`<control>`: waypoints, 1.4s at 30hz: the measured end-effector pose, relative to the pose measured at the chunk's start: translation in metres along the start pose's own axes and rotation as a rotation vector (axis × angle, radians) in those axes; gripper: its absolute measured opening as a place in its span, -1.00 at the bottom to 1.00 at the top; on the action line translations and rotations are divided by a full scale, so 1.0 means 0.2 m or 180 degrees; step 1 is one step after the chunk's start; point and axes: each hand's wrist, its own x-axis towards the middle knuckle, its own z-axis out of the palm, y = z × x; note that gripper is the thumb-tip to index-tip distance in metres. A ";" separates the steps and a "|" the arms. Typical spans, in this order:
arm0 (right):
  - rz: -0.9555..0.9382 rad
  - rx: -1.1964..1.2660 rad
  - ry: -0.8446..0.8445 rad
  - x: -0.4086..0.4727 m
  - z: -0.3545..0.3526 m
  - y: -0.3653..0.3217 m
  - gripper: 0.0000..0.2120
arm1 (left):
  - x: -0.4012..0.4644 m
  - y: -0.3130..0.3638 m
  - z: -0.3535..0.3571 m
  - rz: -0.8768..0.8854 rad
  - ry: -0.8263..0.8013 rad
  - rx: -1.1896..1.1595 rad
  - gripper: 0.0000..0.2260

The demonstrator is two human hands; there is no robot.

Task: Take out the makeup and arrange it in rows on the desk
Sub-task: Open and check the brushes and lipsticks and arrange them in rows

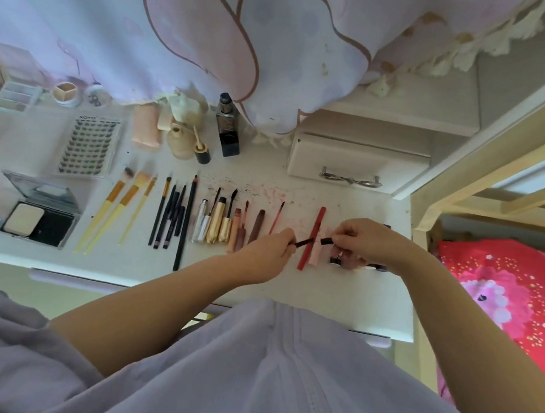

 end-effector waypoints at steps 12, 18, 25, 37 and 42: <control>0.0354 0.0312 0.0720 0.11 0.28 -0.06 -0.87 | 0.23 -0.05 -0.14 -0.0757 0.0750 -0.0021 -0.70; 0.0406 -0.0800 0.0924 0.26 0.46 -0.12 -0.70 | 0.28 -0.06 -0.11 -0.0693 0.0697 0.1296 -0.69; 0.0143 -0.1591 0.0968 0.30 0.51 -0.13 -0.68 | 0.30 -0.10 -0.13 -0.0482 0.0711 0.1544 -0.68; 0.0237 -0.1288 0.0817 0.34 0.12 0.04 -0.76 | 0.34 0.10 0.08 -0.0173 0.0483 0.1872 -0.73; 0.0031 -0.1130 0.0937 0.37 0.08 0.08 -0.62 | 0.37 0.12 0.10 -0.0522 0.0402 0.2020 -0.72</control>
